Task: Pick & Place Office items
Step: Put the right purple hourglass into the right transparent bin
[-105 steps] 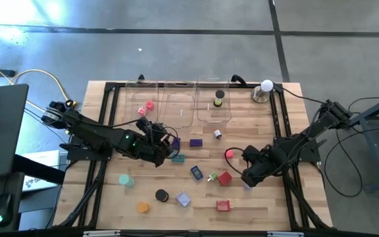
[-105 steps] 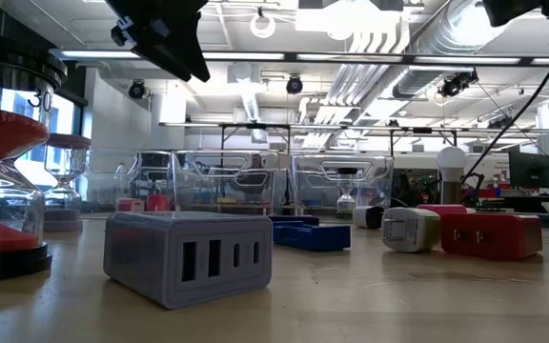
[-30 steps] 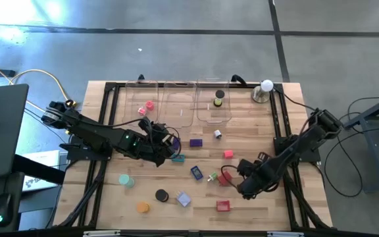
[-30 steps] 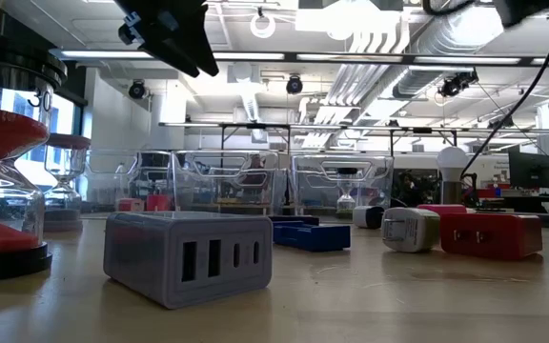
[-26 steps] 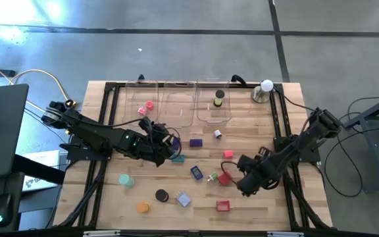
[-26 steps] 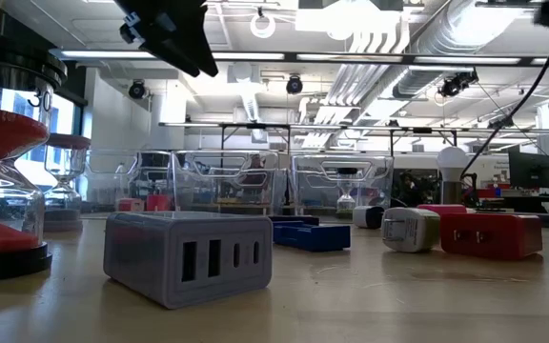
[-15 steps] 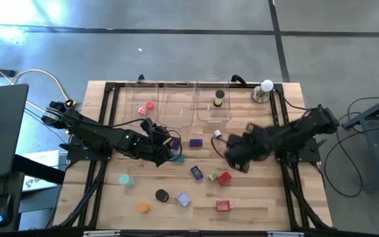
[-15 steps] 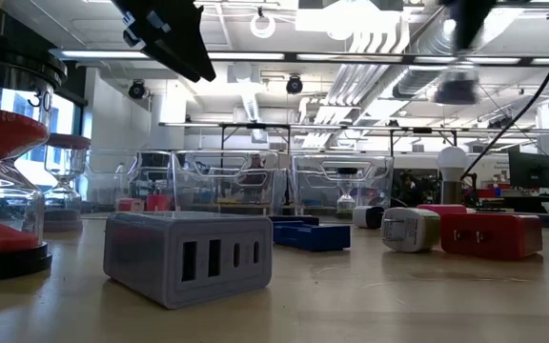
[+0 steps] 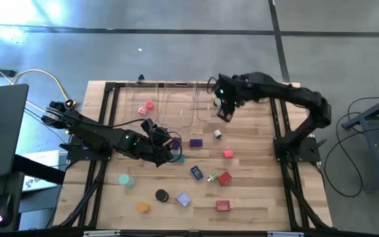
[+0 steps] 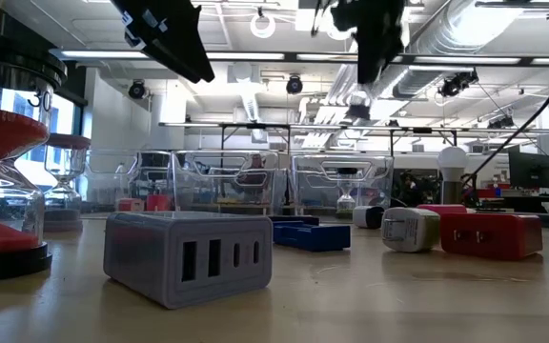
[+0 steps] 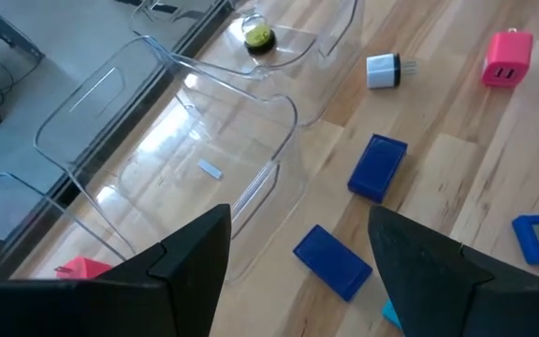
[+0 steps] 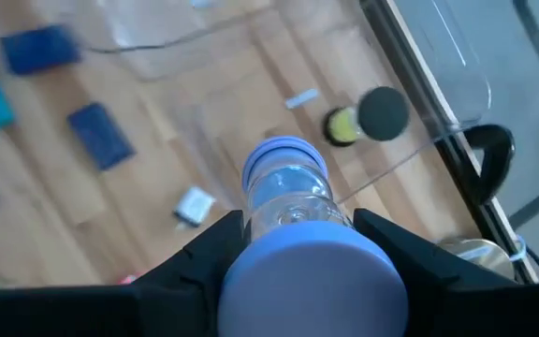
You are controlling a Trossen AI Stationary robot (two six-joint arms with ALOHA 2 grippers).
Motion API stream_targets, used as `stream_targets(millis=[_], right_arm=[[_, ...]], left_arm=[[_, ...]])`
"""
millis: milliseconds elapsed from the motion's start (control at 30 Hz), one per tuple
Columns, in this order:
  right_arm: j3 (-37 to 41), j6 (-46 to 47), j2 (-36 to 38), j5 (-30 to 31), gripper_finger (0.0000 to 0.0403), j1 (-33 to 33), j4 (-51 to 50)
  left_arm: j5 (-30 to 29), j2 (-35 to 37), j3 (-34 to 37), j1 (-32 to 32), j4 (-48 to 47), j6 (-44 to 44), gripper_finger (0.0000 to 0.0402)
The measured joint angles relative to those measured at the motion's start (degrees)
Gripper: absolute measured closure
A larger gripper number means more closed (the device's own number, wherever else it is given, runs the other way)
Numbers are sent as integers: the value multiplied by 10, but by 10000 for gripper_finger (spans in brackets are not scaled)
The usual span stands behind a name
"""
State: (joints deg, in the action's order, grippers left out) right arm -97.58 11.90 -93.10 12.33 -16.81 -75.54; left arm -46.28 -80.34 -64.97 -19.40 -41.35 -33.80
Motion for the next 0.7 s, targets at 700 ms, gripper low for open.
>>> stream_targets(millis=[700], right_arm=[[1,-51,-206,-79,228,-105,58]], left_arm=[[0,0,0,0,0,0,157]])
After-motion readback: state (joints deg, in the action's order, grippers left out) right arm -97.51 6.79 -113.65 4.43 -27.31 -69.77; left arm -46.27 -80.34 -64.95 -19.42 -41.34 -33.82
